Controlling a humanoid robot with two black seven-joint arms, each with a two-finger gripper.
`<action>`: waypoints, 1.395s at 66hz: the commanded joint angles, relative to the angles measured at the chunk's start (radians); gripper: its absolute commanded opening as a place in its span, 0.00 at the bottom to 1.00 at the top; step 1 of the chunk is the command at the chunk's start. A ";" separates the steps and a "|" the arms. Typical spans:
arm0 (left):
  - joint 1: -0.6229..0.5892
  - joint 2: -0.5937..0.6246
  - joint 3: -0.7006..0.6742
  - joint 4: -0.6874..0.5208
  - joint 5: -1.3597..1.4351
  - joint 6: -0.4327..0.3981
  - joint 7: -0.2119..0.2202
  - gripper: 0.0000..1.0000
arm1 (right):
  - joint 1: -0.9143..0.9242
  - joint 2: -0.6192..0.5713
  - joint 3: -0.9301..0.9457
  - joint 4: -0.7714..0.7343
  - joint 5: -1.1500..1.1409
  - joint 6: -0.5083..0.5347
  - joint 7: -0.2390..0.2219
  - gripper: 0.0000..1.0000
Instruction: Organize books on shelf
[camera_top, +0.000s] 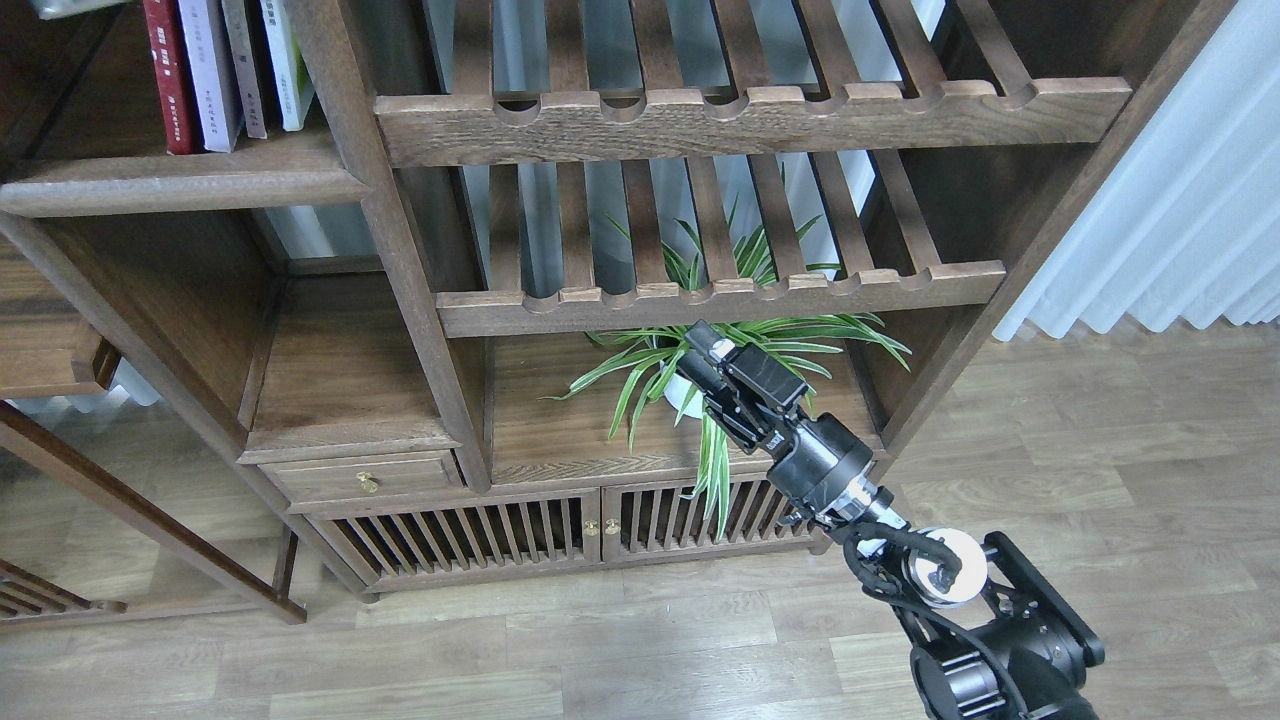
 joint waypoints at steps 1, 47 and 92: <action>0.000 0.086 0.005 0.006 -0.034 0.000 -0.001 0.09 | 0.003 0.000 -0.003 -0.002 0.000 0.000 0.000 0.64; -0.009 0.338 0.160 0.099 -0.002 0.000 0.017 0.09 | 0.008 0.000 -0.017 -0.005 0.000 0.000 0.000 0.64; -0.083 0.255 0.151 0.099 0.142 0.000 0.020 0.06 | 0.014 0.000 -0.029 -0.010 0.000 0.000 0.000 0.64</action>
